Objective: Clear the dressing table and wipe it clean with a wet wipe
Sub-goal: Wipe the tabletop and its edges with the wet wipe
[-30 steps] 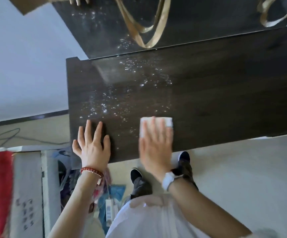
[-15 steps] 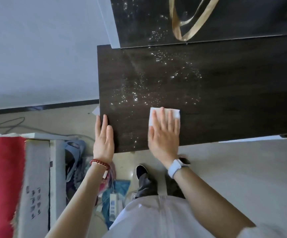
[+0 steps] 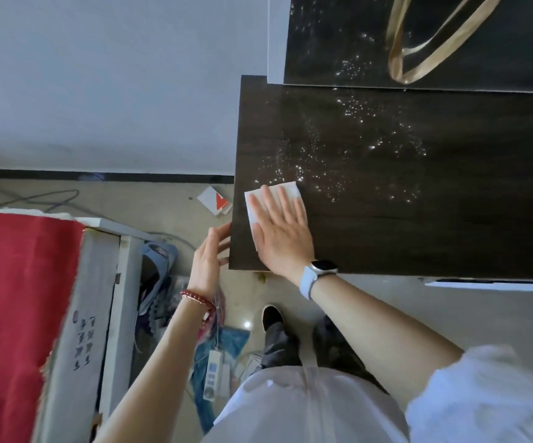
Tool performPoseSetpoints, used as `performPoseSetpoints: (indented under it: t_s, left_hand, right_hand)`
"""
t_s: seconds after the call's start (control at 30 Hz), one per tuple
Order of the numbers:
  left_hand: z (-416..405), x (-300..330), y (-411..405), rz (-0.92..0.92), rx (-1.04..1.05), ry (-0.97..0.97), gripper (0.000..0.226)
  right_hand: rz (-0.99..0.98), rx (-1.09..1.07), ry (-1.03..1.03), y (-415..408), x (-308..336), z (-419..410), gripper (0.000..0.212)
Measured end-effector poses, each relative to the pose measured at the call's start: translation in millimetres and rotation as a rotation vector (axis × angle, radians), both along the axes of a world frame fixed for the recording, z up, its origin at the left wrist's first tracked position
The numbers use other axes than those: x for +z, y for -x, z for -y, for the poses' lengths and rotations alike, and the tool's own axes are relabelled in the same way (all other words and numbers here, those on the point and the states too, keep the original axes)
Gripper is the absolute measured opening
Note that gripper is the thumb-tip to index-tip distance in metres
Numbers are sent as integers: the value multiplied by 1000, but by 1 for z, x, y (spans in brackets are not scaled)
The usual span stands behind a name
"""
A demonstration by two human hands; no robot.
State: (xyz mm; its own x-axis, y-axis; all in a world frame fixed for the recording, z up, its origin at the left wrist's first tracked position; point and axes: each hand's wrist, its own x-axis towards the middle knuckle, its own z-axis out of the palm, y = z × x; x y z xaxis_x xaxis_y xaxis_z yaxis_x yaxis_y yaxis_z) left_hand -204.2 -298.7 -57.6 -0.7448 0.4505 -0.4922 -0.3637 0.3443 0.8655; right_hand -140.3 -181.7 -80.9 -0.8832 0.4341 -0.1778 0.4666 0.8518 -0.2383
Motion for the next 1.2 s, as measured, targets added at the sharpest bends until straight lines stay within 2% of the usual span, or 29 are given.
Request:
performPoseSetpoints:
  t_s: [0.13, 0.23, 0.3, 0.37, 0.5, 0.53, 0.57, 0.63, 0.73, 0.83, 0.9, 1.0, 1.07, 1.13, 1.2]
  left_hand:
    - [7, -7, 3, 2, 137, 39, 32]
    - [3, -13, 0, -154, 55, 162, 33]
    - [-8, -15, -7, -341, -105, 294, 42]
    - [-26, -17, -17, -469, -192, 391, 52]
    - [-45, -19, -27, -589, -162, 597, 59]
    - [-47, -19, -28, -602, -150, 622, 59]
    - [-48, -19, -28, -607, -138, 633, 58]
    - [-48, -19, -29, -611, -128, 637, 57]
    - [-44, -17, -27, -577, -129, 601, 55]
    - [-38, -16, -22, -429, -99, 501, 52]
    - [-35, -15, -20, -407, -117, 453, 52]
    - [-31, -16, -18, -451, -171, 425, 53]
    - [-31, -17, -18, -446, -184, 421, 53]
    - [-29, -18, -16, -407, -179, 408, 52]
    - [-26, -20, -13, -362, -172, 360, 51]
  right_hand:
    - [-55, 312, -25, -21, 0, 34, 51]
    - [-18, 358, -71, -69, -4, 10, 49]
    - [-5, 237, -86, -103, -5, -21, 48]
    - [21, 28, -96, -133, -4, -54, 50]
    - [41, -620, -86, -143, -4, -96, 57]
    - [24, -730, -89, -131, -4, -94, 57]
    - [-12, -741, -104, -116, -4, -87, 56]
    - [-41, -525, -95, -81, -6, -63, 53]
    - [-53, -41, -36, -41, -4, -31, 51]
    - [-30, 280, 4, -34, -1, -59, 54]
    - [-2, 248, -45, -42, -2, -90, 54]
    - [33, -106, -102, -36, -1, -122, 57]
    - [99, -232, -56, -4, -4, -124, 56]
    - [97, -185, -26, 34, -1, -114, 53]
    - [66, 8, -27, 53, 2, -99, 54]
